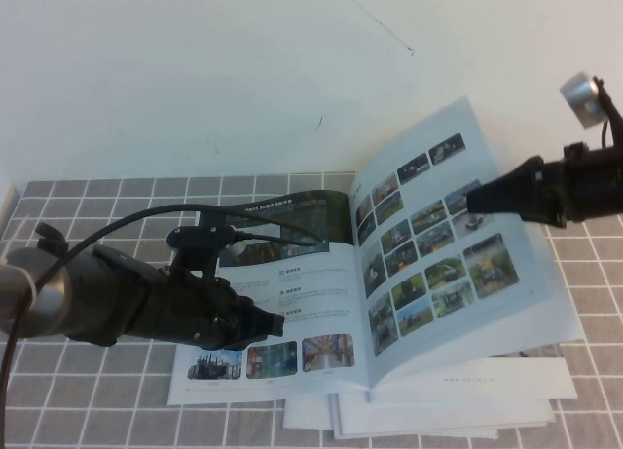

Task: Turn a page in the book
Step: Open the closed book

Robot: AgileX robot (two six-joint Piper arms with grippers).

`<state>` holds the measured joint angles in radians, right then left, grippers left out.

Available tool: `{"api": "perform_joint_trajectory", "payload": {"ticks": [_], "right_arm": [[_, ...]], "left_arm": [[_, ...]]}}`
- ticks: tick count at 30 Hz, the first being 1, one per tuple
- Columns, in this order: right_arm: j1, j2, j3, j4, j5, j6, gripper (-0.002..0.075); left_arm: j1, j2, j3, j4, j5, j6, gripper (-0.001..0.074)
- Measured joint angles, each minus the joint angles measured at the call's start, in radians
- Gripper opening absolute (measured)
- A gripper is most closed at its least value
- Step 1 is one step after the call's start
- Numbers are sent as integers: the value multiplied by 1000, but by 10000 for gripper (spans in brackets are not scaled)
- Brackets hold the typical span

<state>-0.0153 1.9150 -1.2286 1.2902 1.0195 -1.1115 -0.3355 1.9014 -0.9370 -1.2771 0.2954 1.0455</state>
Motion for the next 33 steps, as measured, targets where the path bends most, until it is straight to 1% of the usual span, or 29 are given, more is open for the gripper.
{"api": "perform_joint_trajectory", "payload": {"ticks": [7,13,21,23,26,30,33], "right_arm": [[-1,0,-106,-46,24,71,395],[-7,2,-117,-95,34,96,395],[-5,2,-117,-91,89,111,391],[10,2,-117,-58,107,111,391],[58,2,-117,-22,107,108,390],[150,2,-117,-3,41,103,389],[190,2,-117,12,-7,98,389]], "left_arm": [[0,0,0,-1,0,2,-4],[0,2,0,-1,0,4,-4],[0,6,0,-2,0,10,-4],[0,6,0,-5,-2,22,-4],[0,6,0,-5,-15,32,-4],[0,6,-1,-7,-19,37,-4],[-1,6,-1,-9,-19,37,-4]]}}
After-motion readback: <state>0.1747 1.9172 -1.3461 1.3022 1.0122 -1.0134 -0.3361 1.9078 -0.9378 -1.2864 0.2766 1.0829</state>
